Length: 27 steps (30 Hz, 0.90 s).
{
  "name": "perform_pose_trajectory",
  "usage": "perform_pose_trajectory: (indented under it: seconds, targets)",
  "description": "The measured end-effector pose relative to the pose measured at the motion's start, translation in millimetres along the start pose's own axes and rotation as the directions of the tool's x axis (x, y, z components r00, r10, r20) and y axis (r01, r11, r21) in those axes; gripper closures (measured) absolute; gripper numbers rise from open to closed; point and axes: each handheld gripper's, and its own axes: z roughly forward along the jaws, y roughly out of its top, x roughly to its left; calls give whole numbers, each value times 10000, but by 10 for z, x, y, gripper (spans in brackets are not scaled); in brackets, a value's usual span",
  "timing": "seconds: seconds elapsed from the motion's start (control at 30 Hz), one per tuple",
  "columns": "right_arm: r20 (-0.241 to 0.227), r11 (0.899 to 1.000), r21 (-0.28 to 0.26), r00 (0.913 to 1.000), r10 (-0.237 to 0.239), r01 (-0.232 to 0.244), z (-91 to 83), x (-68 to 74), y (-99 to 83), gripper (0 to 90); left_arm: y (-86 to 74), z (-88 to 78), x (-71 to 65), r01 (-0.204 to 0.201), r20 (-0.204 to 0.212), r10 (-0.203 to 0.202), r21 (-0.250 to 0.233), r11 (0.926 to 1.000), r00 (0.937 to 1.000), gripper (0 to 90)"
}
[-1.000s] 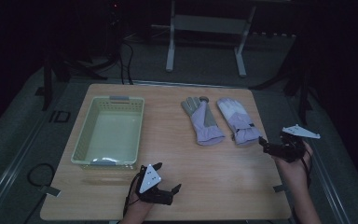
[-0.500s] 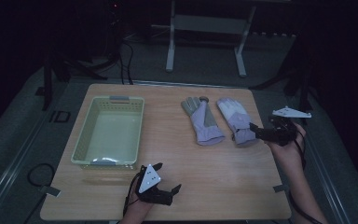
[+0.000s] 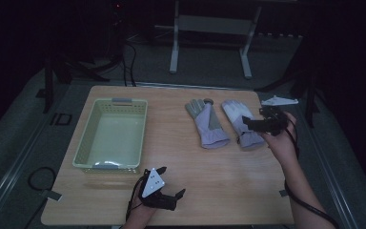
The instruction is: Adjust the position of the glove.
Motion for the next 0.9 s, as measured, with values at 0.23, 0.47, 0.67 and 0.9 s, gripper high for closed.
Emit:
perform_pose_trajectory:
  seconds: [0.23, 0.47, 0.67, 0.9]
  targets:
    - [-395, 9989, 431, 9991, -168, 185, 281, 75, 162, 274, 0, -1, -4, -30, 22, 30, 21, 10000, 10000, 0]
    - [-800, 9947, 987, 9966, -194, 273, 558, 162, 187, 321, 0, -1, -8, -48, 73, 48, 28, 10000, 10000, 0]
    - [-1039, 9876, 1470, 9938, -400, 551, 844, 249, 178, 346, 0, -1, -6, -94, 97, 94, 36, 9999, 9999, 0]
    - [-1108, 9777, 1875, 9911, -742, 942, 1088, 340, 177, 375, 0, 0, -7, -84, 139, 83, 25, 10000, 9999, 0]
